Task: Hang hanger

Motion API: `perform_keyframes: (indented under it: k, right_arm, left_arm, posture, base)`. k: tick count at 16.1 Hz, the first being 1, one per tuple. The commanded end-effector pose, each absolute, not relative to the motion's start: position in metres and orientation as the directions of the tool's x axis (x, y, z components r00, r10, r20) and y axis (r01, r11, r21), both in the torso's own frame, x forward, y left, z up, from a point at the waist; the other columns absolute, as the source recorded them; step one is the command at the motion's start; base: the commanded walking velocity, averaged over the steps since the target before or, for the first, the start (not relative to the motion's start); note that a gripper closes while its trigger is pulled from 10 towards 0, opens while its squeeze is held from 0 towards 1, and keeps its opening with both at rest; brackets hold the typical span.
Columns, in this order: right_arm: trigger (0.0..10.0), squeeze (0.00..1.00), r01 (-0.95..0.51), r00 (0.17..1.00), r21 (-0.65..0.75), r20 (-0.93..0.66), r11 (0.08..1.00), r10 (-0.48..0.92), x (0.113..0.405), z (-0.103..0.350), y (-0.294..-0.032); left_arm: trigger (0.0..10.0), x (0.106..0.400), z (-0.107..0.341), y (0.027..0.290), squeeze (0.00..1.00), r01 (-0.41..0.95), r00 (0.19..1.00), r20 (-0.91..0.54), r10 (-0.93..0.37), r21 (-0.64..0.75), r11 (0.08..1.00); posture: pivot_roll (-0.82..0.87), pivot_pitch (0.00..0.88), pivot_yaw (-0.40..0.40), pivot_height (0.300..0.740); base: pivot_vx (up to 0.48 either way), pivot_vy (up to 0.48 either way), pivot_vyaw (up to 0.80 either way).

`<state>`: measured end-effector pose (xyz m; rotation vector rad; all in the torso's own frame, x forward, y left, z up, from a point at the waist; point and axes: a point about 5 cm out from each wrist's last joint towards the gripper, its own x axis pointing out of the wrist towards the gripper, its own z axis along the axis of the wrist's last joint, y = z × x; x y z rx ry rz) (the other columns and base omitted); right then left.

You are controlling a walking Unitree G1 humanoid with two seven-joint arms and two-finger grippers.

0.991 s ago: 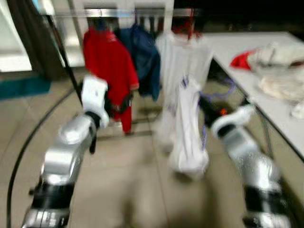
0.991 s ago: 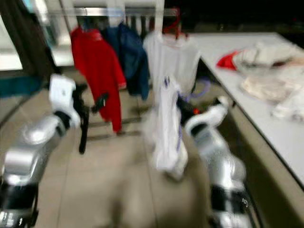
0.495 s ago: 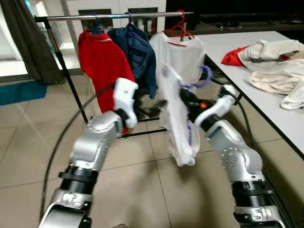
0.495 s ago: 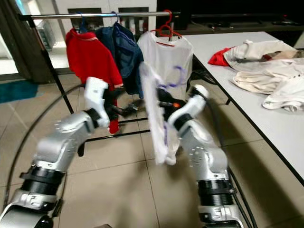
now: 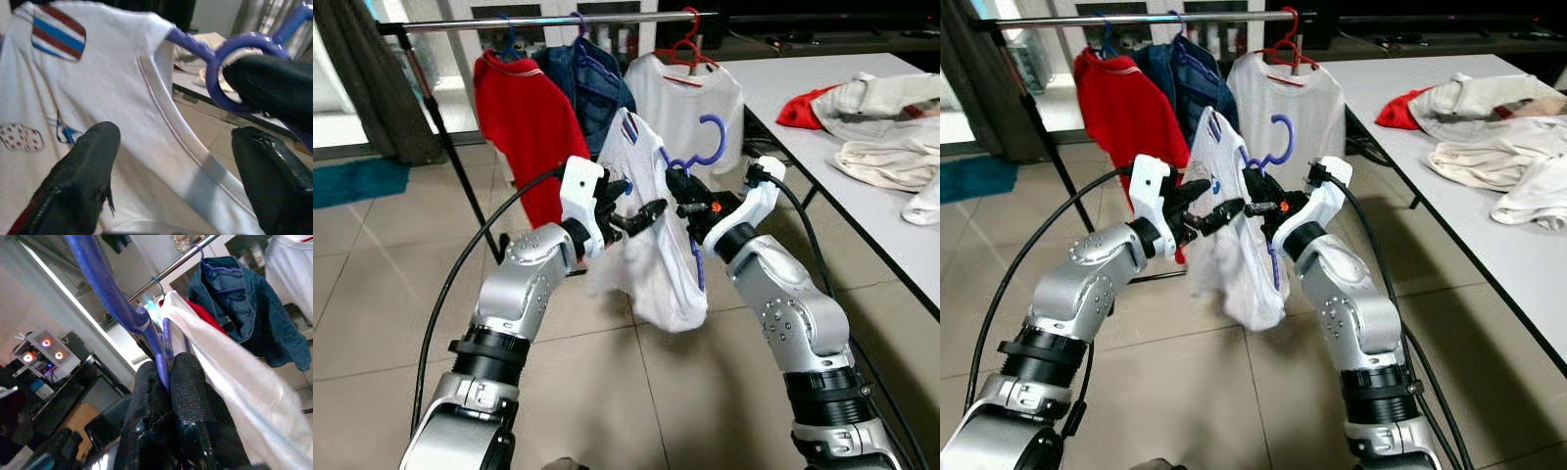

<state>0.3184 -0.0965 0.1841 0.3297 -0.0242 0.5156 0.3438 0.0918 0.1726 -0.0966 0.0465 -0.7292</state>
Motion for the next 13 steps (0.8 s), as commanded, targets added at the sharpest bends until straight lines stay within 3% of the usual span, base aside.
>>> perform_keyframes:
  k: [1,13]
  right_arm:
    - [10.0,0.0,-0.521,0.853,0.3,0.165,0.799,0.494,0.3146,0.1992,-0.0932]
    - [10.0,0.0,-0.576,0.817,0.292,0.193,0.763,0.543,0.3067,0.2072,-0.0869]
  left_arm:
    - [0.0,0.3503,0.1759,0.095,0.0,0.634,0.771,-0.005,-0.636,-0.074,0.769]
    - [0.0,0.356,0.1762,0.0886,0.0,0.666,0.745,0.028,-0.667,-0.083,0.741]
  posture:
    - [-0.1,0.0,0.047,0.74]
    - [-0.11,0.0,0.059,0.74]
  base:
    - [0.0,0.0,0.0]
    - [0.0,0.0,0.0]
